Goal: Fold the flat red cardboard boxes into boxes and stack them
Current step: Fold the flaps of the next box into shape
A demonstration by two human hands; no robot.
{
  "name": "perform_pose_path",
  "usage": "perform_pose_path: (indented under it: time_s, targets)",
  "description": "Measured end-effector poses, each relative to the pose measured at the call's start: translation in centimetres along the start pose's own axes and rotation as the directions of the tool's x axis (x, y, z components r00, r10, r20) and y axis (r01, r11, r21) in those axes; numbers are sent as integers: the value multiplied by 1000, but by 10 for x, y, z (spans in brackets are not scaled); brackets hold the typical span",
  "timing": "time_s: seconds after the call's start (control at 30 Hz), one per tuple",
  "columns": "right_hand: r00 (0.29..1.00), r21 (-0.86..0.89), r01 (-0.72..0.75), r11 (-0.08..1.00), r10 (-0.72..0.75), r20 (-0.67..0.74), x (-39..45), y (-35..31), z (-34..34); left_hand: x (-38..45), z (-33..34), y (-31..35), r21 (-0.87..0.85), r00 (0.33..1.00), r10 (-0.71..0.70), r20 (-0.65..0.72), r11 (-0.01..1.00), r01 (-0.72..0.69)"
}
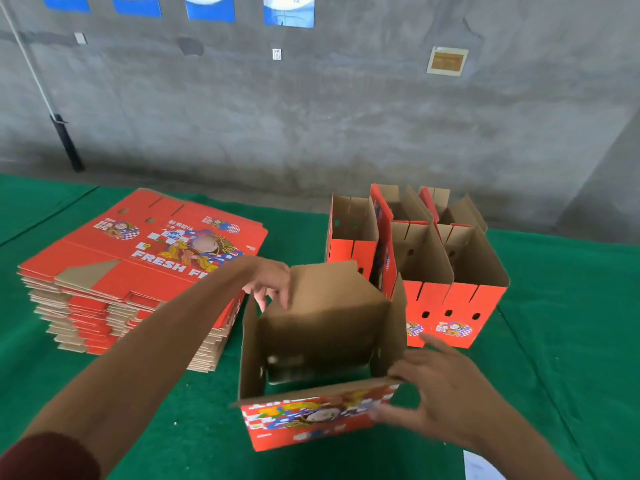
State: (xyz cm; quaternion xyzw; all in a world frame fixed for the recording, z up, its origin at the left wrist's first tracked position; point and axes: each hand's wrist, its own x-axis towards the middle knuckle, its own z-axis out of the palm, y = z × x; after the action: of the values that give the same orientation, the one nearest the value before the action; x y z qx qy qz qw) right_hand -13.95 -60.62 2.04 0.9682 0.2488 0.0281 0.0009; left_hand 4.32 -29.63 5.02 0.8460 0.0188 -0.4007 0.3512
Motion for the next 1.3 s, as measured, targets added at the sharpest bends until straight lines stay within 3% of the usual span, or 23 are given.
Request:
perform_pose_path:
  time_s: [0.07,0.13,0.27,0.37,0.47,0.53,0.67,0.73,0.8,0.87,0.93,1.0,1.07,1.17,1.23,1.3]
  targets:
    - [988,5,104,995,-104,111,3,3,6,1,-1,8,132,999,-45,-16,990,47]
    - [979,-35,181,983,-176,105,10,9,9,5,2,15,246,998,-57,-33,967,64]
    - [975,16,173,985,-174,139,25,17,6,10,7,23,457,993,-20,-114,887,70]
    - [971,147,56,988,-88,224,36,26,1,13,9,23,686,960,90,-264,718,121]
    - [986,-54,-9,999,17,164,59,29,0,17,20,11,840,868,296,-399,498,217]
    - [987,-181,-86,980,109,120,72,29,5,21,22,-1,891,828,375,-416,348,290]
    - [969,-94,-219,971,227,94,79,34,33,15,9,-28,895,765,467,-445,204,396]
    - [966,-74,-235,969,242,93,78,34,49,8,4,-42,859,729,454,-511,257,442]
    - [973,-83,-212,974,218,74,78,31,60,-2,6,-58,795,701,404,-588,446,411]
    - [980,-104,-183,978,190,64,81,28,65,-9,17,-77,641,647,398,-650,744,186]
    - [981,-90,-171,981,178,80,87,25,64,-12,38,-93,403,531,413,-740,904,-140]
    - [982,-48,-168,985,171,83,96,23,60,-13,55,-102,272,391,402,-828,897,-348]
    - [982,-9,-174,985,174,67,103,23,57,-7,63,-105,216,313,375,-873,870,-442]
    - [978,42,-202,979,199,67,112,30,55,2,73,-101,171,300,394,-869,807,-566]
    - [977,52,-205,977,201,77,119,35,56,10,85,-99,295,274,533,-800,748,-594]
    - [975,52,-207,977,202,96,127,37,57,21,93,-105,459,280,654,-703,718,-523]
